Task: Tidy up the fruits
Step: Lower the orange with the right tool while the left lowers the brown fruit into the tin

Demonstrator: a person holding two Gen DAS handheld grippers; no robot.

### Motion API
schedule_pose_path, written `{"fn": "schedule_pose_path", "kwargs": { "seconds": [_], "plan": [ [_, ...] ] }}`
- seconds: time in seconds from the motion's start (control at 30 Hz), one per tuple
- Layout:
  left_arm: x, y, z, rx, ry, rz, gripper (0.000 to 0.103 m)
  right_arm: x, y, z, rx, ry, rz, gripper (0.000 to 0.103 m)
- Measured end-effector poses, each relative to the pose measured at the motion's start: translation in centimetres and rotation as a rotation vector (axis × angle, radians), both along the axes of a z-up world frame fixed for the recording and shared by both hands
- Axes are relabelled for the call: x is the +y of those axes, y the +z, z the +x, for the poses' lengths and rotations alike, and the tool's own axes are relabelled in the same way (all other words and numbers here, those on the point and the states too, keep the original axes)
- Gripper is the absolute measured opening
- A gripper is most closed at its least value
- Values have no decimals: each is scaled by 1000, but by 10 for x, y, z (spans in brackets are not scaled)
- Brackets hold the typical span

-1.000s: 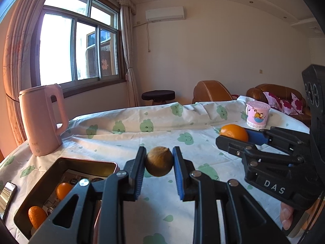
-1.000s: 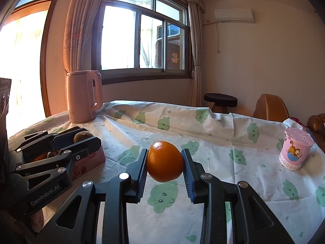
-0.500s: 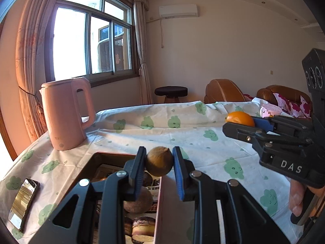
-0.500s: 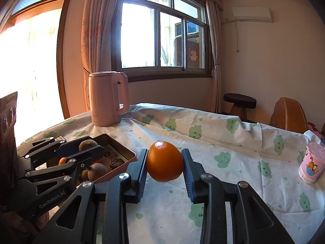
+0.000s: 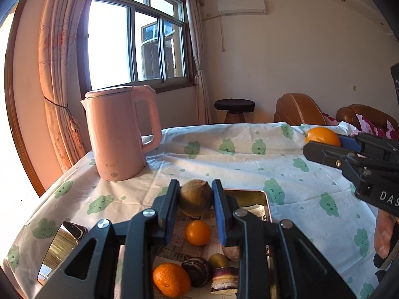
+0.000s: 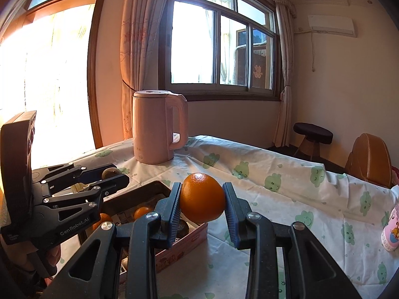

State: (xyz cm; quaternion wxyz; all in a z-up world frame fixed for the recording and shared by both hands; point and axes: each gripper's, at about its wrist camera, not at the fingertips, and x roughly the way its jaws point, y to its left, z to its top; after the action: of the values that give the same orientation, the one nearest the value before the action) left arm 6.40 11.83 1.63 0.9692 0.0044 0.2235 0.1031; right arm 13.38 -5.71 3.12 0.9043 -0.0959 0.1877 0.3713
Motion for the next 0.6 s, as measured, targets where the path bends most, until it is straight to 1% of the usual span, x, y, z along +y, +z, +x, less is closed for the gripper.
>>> {"fn": "schedule_pose_path", "kwargs": {
  "seconds": [0.23, 0.6],
  "plan": [
    [25, -17, 10, 65, 37, -36, 28, 27, -12, 4, 28, 25, -26, 34],
    [35, -31, 17, 114, 46, -47, 28, 63, -40, 12, 80, 50, -85, 35]
  ]
}}
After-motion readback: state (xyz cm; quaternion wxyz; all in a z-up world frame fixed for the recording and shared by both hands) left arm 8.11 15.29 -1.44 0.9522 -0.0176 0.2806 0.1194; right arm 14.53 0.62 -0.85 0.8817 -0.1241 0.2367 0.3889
